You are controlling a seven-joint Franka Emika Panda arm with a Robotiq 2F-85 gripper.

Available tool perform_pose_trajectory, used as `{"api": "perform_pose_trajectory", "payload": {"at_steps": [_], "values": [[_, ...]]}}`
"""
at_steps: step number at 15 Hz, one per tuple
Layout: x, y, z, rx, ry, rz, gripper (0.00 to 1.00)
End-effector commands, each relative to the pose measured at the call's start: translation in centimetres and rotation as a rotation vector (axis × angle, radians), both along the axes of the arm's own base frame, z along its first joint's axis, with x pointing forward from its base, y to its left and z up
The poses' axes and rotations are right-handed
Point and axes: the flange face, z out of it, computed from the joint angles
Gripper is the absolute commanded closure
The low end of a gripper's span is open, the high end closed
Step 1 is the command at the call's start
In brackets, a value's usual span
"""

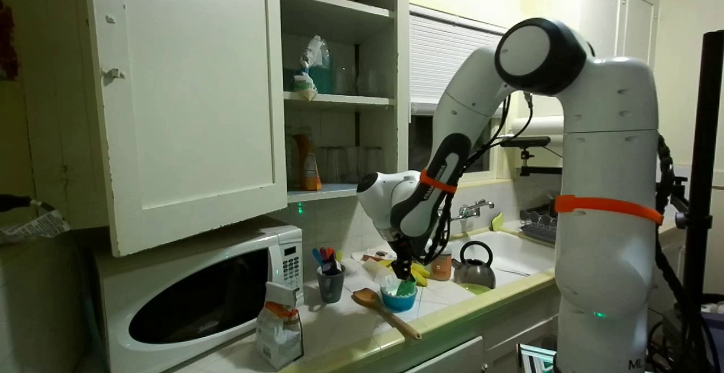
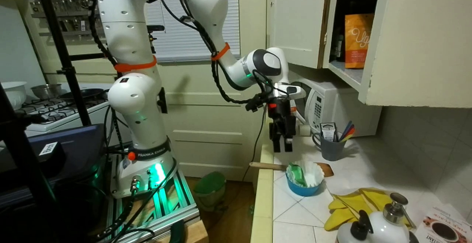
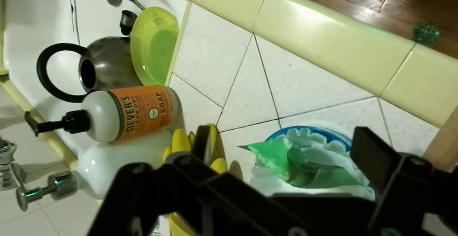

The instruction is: Put the blue bowl on the first shelf of the open cupboard

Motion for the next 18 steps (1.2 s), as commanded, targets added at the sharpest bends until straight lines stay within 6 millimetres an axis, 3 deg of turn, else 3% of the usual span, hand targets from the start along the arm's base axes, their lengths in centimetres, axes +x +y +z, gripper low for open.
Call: {"api": "perform_pose_trajectory", "payload": {"at_steps": [1,6,13,14,15,18], "values": [[3.5,0.0,-3.3,0.037,0.061,-0.049,0.00],[6.6,0.8,-5.8,0.169,0.108,-0.015,0.00],[8.9,-2.1,-7.4,0.336,0.219,0.127,0.00],[9.2,-2.2,-7.6,0.346,0.233,0.132,0.07],[9.4,-2.1,-7.6,0.347,0.243,0.136,0.26],[9.9,-1.9,-7.8,0.353,0.260,0.143,0.50]]}}
